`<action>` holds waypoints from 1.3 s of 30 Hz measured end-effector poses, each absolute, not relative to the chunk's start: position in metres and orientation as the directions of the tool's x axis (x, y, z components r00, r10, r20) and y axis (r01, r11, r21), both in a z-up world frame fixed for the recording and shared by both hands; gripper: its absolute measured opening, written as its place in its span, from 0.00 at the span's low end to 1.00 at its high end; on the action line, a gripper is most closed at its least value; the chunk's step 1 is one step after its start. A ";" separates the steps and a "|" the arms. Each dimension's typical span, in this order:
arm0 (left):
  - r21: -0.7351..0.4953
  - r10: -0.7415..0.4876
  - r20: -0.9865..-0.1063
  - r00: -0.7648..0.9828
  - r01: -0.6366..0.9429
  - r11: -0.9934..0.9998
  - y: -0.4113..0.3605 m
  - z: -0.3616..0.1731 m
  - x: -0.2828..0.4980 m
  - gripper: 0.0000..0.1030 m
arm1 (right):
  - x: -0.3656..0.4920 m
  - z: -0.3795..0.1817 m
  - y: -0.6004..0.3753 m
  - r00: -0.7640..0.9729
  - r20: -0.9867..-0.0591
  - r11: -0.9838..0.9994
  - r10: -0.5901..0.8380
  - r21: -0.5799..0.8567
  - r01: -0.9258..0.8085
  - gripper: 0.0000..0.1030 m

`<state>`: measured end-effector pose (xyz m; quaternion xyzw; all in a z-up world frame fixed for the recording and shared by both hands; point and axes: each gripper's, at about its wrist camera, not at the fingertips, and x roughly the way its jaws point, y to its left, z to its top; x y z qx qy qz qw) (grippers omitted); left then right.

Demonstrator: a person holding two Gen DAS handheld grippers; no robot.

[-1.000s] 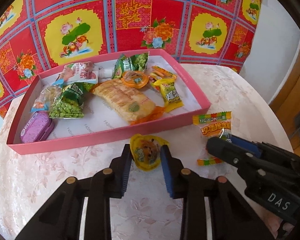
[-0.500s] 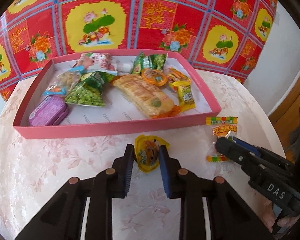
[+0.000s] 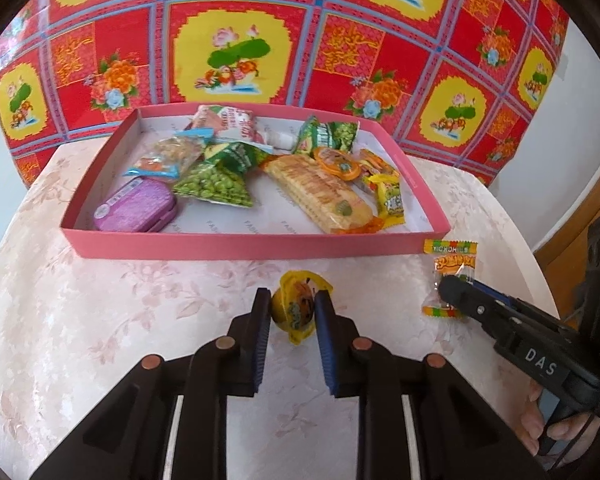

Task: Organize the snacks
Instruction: 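Carry the jelly cup in the left tool while the right tool carries the candy pack over the box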

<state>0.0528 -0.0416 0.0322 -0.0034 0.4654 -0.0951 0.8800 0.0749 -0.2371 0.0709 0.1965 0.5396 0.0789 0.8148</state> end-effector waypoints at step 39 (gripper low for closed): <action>-0.107 -0.166 -0.741 0.651 0.129 0.986 -0.017 0.078 0.047 0.22 | 0.069 0.121 -0.217 0.494 -0.812 0.927 0.312 0.375 0.031 0.25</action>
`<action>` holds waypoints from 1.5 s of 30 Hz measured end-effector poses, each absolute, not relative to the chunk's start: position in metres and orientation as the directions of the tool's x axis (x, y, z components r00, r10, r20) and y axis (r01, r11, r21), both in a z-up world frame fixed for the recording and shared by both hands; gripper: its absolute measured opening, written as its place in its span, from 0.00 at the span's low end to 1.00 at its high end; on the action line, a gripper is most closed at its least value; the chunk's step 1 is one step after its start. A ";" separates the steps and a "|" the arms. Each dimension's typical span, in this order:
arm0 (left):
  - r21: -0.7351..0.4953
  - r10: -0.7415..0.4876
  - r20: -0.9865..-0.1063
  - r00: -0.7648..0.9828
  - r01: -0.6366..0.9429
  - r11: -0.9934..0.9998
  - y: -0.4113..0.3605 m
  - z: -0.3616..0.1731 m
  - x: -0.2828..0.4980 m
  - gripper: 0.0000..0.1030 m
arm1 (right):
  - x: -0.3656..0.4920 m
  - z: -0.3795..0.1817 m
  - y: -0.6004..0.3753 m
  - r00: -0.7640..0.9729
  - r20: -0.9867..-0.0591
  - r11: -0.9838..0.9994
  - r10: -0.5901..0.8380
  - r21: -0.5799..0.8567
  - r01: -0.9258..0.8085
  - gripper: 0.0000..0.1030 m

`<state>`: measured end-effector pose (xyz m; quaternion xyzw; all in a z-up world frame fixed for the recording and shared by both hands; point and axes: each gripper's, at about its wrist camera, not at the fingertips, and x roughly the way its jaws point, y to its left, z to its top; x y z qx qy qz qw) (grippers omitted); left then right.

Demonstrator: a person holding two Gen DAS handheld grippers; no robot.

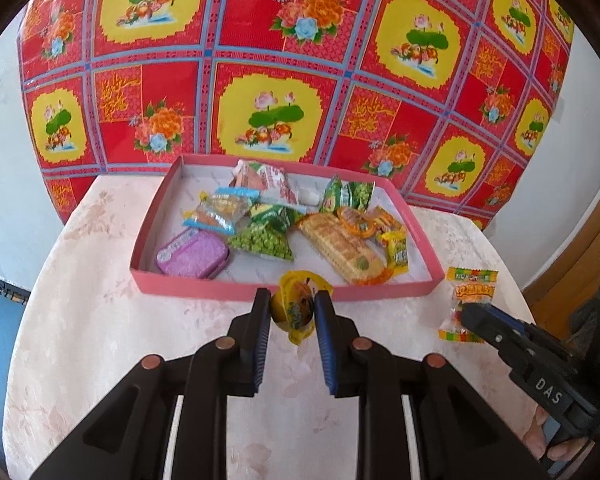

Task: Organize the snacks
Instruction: 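Carry the jelly cup in the left tool while the right tool carries the candy pack over the box, then open the left tool to drop the jelly cup while the right tool drops the candy pack into the box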

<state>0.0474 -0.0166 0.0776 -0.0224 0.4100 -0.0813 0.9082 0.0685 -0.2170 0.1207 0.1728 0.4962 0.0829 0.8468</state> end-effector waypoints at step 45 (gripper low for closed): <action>-0.093 -0.126 -0.788 0.602 0.086 0.992 0.001 0.039 0.124 0.22 | 0.154 0.080 -0.158 0.425 -0.815 0.907 0.393 0.420 -0.033 0.25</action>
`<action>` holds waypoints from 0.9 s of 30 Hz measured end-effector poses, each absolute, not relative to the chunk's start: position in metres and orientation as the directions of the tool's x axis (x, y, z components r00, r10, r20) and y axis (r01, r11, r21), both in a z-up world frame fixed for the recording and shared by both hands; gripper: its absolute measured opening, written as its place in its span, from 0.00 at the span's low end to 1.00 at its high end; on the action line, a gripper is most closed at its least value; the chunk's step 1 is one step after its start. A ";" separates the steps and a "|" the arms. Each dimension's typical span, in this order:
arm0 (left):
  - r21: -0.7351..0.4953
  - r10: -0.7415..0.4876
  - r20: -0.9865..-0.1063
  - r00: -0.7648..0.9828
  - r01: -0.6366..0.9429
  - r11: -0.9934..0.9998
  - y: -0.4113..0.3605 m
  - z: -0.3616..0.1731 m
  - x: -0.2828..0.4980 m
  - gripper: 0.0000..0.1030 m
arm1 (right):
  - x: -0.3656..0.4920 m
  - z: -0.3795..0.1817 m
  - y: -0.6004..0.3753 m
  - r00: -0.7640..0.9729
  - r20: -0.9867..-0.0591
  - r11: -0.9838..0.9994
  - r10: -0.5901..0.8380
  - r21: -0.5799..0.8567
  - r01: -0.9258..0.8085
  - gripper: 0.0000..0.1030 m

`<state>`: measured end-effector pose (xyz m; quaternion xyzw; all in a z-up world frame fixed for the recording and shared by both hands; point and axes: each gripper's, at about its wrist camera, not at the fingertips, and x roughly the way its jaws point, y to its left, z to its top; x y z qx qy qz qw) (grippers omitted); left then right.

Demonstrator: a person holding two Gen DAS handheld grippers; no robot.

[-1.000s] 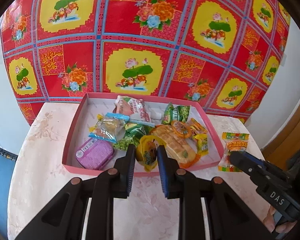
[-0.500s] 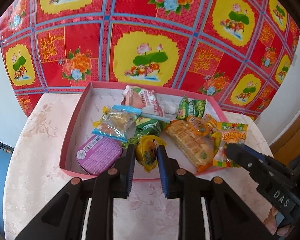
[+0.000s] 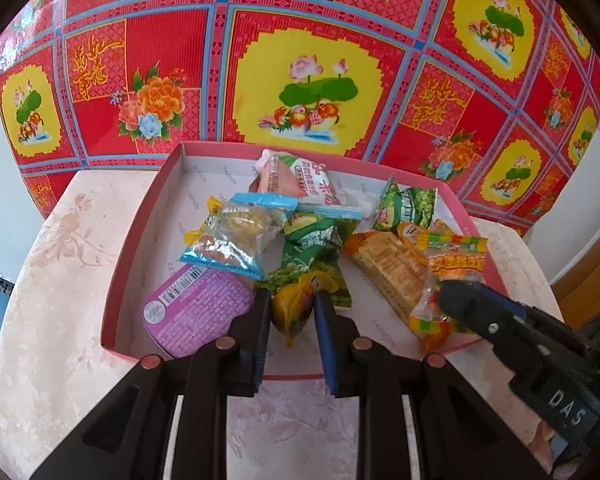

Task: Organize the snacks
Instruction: 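Open the left tool to drop the jelly cup while the right tool drops the candy pack into the box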

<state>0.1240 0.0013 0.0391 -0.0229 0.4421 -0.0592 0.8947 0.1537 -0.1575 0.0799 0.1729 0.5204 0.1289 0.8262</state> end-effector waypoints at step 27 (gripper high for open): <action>-0.081 -0.121 -0.800 0.587 0.094 0.992 -0.003 0.035 0.136 0.33 | 0.166 0.071 -0.149 0.413 -0.814 0.900 0.409 0.434 -0.036 0.29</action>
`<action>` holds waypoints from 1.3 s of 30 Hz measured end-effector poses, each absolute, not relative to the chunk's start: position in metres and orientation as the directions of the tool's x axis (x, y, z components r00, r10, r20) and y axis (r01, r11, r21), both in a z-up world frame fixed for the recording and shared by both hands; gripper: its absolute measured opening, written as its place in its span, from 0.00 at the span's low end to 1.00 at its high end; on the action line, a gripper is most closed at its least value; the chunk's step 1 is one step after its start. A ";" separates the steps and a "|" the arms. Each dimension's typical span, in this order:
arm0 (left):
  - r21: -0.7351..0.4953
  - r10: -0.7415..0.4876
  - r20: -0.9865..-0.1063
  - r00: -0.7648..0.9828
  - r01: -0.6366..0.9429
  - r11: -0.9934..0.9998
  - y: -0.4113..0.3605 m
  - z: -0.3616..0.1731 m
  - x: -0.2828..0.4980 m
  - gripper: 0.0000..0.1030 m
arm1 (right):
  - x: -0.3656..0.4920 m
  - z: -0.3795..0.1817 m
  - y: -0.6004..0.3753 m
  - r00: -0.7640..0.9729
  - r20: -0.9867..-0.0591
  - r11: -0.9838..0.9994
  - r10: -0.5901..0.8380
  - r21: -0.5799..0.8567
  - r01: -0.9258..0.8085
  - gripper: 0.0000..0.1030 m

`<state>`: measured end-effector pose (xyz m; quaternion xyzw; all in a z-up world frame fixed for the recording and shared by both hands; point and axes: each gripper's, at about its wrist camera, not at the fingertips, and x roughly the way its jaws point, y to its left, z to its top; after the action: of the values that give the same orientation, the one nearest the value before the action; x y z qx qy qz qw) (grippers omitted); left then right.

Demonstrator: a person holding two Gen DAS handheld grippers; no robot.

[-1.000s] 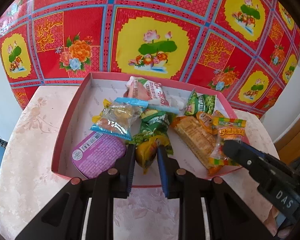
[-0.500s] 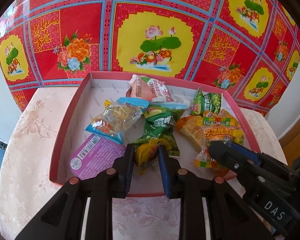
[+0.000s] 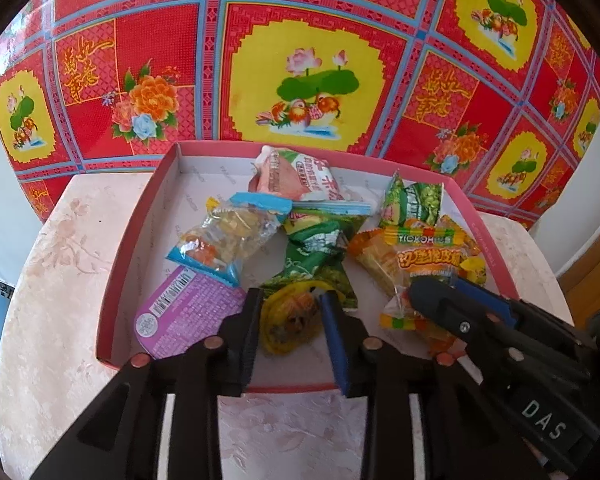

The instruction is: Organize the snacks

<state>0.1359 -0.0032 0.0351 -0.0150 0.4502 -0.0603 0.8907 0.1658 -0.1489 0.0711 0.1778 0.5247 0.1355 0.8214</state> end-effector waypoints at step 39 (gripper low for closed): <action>0.066 0.045 -0.832 0.553 0.018 0.998 0.001 0.027 0.074 0.82 | 0.097 0.069 -0.170 0.350 -0.928 0.986 0.126 0.156 0.058 0.79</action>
<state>0.0739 0.0007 0.0266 0.0335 0.4730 0.0077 0.8804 0.0974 -0.1696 0.0686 0.0807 0.5697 0.0209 0.8176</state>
